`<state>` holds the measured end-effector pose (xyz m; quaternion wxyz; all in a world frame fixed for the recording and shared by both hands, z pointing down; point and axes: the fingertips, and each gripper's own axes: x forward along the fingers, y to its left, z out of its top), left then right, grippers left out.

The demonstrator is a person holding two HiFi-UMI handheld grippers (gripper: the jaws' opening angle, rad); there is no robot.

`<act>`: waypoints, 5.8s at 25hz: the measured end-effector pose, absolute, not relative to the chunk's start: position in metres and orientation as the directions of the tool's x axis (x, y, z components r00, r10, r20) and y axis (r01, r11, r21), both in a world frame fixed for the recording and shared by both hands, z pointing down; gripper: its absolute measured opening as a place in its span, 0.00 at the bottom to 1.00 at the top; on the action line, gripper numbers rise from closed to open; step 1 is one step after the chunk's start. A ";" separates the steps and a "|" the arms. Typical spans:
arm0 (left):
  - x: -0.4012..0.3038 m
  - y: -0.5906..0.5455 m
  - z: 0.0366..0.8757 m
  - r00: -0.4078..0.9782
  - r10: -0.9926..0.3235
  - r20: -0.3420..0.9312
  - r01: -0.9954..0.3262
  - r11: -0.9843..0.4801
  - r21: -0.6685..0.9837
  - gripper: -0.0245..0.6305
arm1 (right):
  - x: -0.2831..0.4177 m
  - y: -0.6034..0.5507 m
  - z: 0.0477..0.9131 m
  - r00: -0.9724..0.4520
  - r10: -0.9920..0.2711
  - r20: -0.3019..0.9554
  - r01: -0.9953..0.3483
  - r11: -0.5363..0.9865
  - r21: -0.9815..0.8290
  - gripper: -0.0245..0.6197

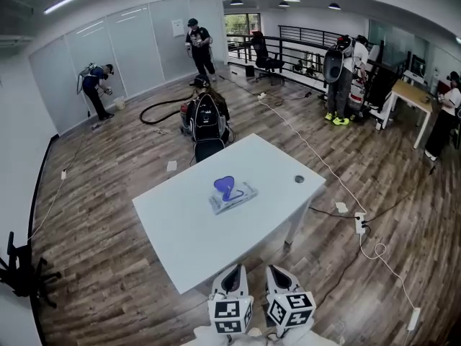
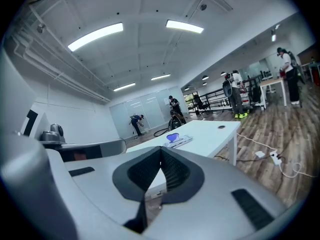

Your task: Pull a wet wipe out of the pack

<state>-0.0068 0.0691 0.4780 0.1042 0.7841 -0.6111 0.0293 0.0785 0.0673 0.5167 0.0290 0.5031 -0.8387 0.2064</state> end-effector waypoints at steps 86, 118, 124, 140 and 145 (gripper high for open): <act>-0.070 -0.192 0.528 -0.040 -0.946 0.322 -0.976 0.106 0.191 0.04 | 0.006 -0.220 0.565 -0.724 -0.540 0.430 -0.681 0.660 -0.318 0.05; -0.099 -0.190 0.545 -0.235 -0.889 0.392 -0.936 0.316 0.155 0.04 | -0.049 -0.299 0.609 -0.802 -0.410 0.433 -0.565 0.757 -0.329 0.12; -0.103 -0.195 0.544 -0.237 -0.889 0.393 -0.937 0.316 0.151 0.04 | -0.055 -0.304 0.623 -0.793 -0.394 0.464 -0.569 0.751 -0.335 0.16; -0.119 -0.194 0.547 -0.296 -0.872 0.390 -0.918 0.372 0.137 0.04 | -0.070 -0.318 0.662 -0.748 -0.361 0.557 -0.583 0.758 -0.292 0.16; -0.123 -0.195 0.548 -0.303 -0.869 0.390 -0.914 0.381 0.137 0.04 | -0.072 -0.320 0.670 -0.736 -0.353 0.577 -0.588 0.755 -0.288 0.16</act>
